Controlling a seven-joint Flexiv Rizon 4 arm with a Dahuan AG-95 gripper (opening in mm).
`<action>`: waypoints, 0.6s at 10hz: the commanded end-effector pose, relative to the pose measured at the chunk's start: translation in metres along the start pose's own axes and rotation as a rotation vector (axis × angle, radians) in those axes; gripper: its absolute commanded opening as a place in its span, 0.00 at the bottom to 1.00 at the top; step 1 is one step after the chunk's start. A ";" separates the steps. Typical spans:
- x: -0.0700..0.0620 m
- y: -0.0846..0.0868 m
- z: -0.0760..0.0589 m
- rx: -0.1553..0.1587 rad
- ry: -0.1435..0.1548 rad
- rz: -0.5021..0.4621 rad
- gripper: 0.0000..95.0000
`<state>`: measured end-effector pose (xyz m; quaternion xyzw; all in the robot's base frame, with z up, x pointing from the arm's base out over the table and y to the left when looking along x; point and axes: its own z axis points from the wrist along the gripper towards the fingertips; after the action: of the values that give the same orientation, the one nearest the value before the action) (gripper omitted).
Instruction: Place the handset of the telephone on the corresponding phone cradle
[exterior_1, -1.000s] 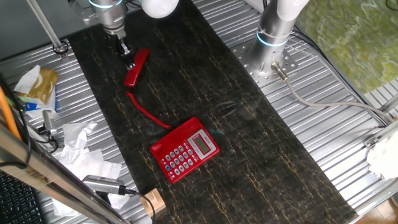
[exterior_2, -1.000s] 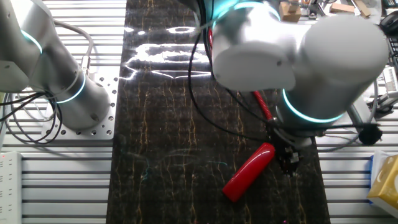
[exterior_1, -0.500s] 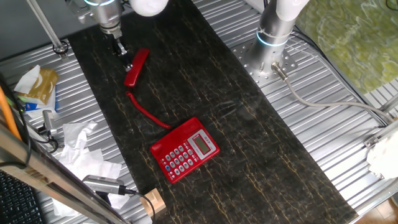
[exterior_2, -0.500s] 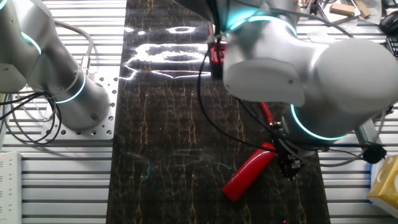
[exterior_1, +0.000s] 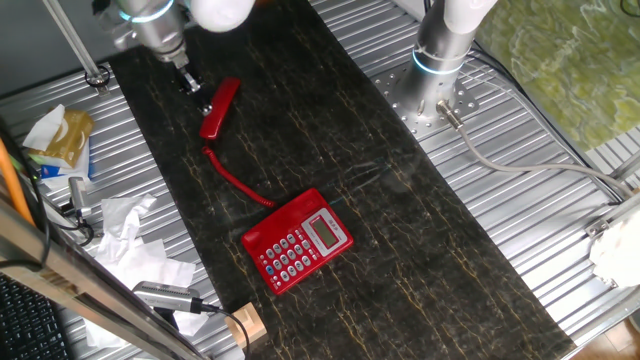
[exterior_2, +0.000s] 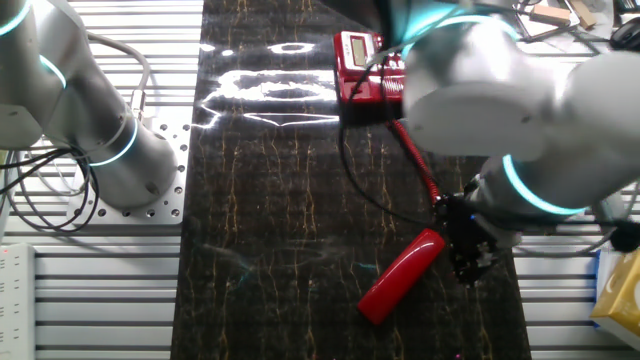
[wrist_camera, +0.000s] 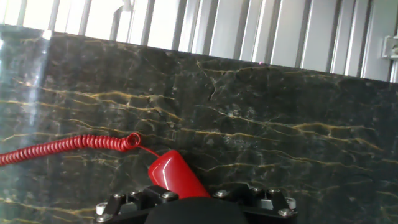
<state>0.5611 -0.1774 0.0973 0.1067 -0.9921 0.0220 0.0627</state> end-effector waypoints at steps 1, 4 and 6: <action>0.005 0.000 0.001 0.104 0.001 -0.058 0.80; 0.011 0.002 0.005 0.180 -0.003 -0.104 0.80; 0.015 0.002 0.007 0.193 -0.010 -0.117 0.80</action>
<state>0.5453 -0.1782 0.0925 0.1681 -0.9783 0.1108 0.0498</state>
